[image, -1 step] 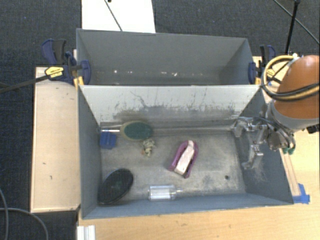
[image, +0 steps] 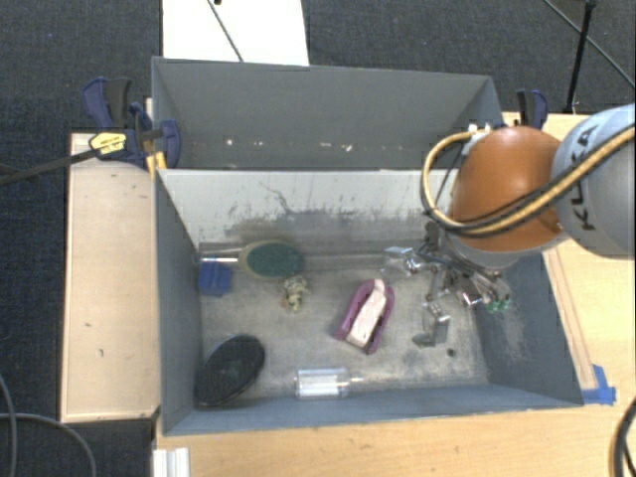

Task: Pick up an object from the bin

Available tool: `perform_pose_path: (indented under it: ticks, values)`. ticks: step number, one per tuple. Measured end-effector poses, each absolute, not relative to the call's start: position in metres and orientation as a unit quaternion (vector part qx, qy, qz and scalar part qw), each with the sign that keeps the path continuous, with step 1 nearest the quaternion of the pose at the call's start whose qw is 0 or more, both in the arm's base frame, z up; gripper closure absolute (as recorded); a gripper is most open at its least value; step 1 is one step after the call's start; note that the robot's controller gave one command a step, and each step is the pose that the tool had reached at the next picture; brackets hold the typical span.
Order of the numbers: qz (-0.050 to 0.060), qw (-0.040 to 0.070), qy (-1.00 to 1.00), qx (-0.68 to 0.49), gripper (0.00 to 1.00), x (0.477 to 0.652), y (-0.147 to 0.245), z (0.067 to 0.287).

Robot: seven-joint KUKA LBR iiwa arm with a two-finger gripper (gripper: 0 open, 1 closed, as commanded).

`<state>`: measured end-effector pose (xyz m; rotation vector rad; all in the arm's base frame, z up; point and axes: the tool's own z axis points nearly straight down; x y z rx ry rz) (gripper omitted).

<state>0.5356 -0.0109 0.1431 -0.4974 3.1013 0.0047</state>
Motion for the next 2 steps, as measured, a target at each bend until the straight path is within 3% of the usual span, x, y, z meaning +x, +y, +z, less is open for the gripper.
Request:
perform_pose_path:
  ticks: [1,2]
  values:
    - [0.002,-0.001,0.963,-0.27,0.0,0.5416,0.053,0.0693]
    - [0.001,0.0,0.963,-0.27,1.0,0.5423,0.0512,0.0705]
